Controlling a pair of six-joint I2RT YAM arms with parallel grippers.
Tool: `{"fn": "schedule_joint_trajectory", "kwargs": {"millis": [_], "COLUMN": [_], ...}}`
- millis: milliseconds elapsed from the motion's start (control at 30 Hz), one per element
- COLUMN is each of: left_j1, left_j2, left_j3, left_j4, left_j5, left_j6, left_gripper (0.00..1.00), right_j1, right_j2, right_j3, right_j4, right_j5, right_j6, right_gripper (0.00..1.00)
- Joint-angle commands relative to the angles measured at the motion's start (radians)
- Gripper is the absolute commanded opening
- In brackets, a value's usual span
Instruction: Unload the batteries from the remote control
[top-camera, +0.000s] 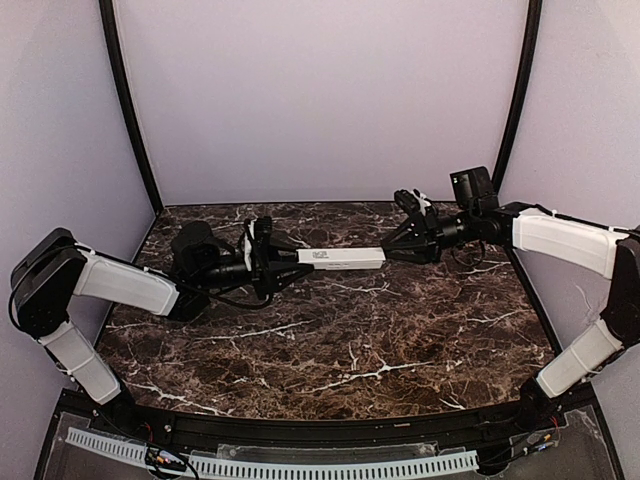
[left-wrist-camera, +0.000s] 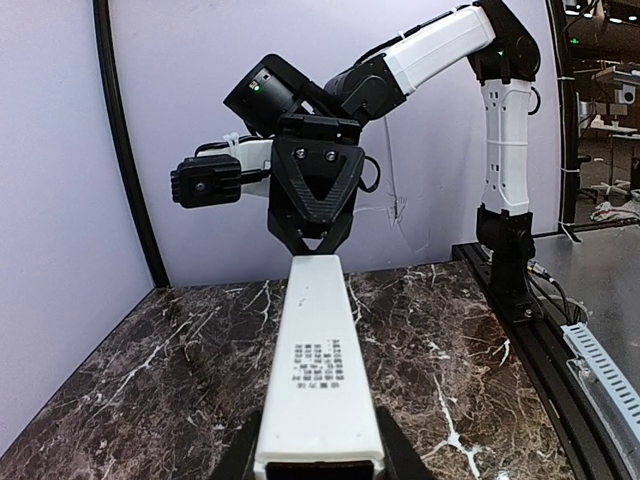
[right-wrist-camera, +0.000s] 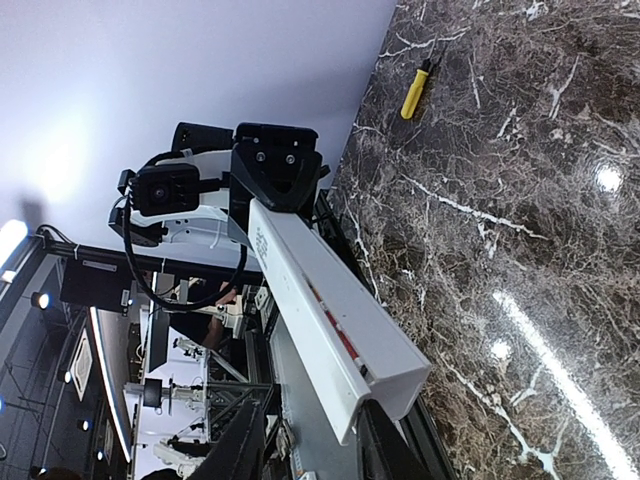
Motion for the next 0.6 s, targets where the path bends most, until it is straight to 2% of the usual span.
{"fn": "schedule_joint_trajectory", "kwargs": {"millis": [0, 300, 567], "left_j1": [0.001, 0.000, -0.007], "left_j2": [0.002, 0.003, 0.003], "left_j3": [0.024, 0.027, 0.030], "left_j4": [0.013, -0.002, -0.019], "left_j5": [0.011, 0.010, 0.006], "left_j6": [0.006, 0.016, 0.027], "left_gripper": [0.00, 0.00, 0.00], "right_j1": [-0.004, -0.004, -0.004], "right_j2": [-0.007, -0.007, 0.000], "right_j3": [-0.008, -0.017, -0.018], "right_j4": [0.034, 0.057, 0.095], "right_j5": [-0.016, -0.016, -0.020], "right_j6": [0.007, 0.023, 0.050], "right_gripper": [0.29, 0.19, 0.17]}}
